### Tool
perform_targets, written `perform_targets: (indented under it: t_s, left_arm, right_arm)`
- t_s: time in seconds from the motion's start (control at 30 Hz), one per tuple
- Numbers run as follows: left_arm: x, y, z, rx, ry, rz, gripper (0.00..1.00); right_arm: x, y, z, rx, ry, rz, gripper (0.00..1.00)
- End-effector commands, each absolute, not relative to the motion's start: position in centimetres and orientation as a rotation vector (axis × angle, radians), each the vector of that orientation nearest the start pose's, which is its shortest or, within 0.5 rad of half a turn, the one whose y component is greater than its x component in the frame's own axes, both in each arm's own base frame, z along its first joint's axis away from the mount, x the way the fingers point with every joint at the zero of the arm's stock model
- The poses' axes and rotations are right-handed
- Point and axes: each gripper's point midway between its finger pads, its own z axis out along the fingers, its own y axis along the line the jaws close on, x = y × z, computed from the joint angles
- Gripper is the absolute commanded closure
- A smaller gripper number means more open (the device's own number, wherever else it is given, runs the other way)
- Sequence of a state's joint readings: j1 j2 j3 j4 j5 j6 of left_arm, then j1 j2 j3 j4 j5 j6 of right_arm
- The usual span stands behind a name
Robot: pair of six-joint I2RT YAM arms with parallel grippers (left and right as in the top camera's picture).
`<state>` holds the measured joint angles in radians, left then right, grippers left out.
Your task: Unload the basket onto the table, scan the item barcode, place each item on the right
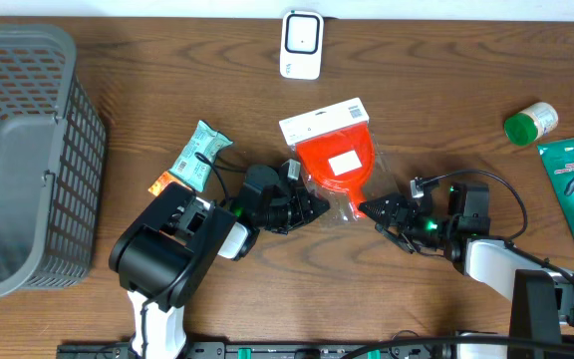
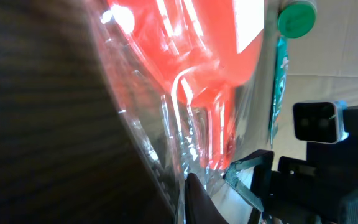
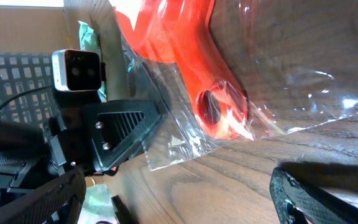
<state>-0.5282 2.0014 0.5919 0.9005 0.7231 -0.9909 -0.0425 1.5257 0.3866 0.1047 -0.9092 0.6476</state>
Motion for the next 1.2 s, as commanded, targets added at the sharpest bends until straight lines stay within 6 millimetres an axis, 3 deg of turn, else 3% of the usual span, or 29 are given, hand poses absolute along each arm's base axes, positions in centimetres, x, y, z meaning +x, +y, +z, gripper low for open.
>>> perform_targets:
  t_s: [0.0,0.13,0.53,0.73,0.83,0.97,1.17]
  left_arm:
    - [29.2,-30.6,3.1,0.051,2.327,-1.628,0.93]
    - [29.6,-31.2,5.5,0.089,2.218,-1.696,0.93]
    - [30.2,-30.9,7.0,0.101,2.168,-1.702,0.93]
    - [30.7,-30.2,7.9,0.109,2.143,-1.715,0.93]
    - [30.8,-30.0,7.8,0.104,2.145,-1.714,0.93]
    - [30.8,-30.0,7.8,0.106,2.146,-1.716,0.93]
    - [30.8,-30.0,7.8,0.106,2.146,-1.716,0.93]
  right_arm:
    - [24.6,10.2,-2.0,0.720,2.651,1.134,0.05]
    - [24.6,10.2,-2.0,0.719,2.651,1.133,0.05]
    - [24.9,9.7,-2.3,0.733,2.647,1.082,0.05]
    - [26.5,9.3,-1.8,0.708,2.580,1.057,0.05]
    - [27.5,8.8,-1.6,0.732,2.539,1.029,0.13]
    - [28.5,9.0,-0.8,0.682,2.491,1.044,0.02]
    - [28.8,10.9,-0.2,0.585,2.481,1.071,0.01]
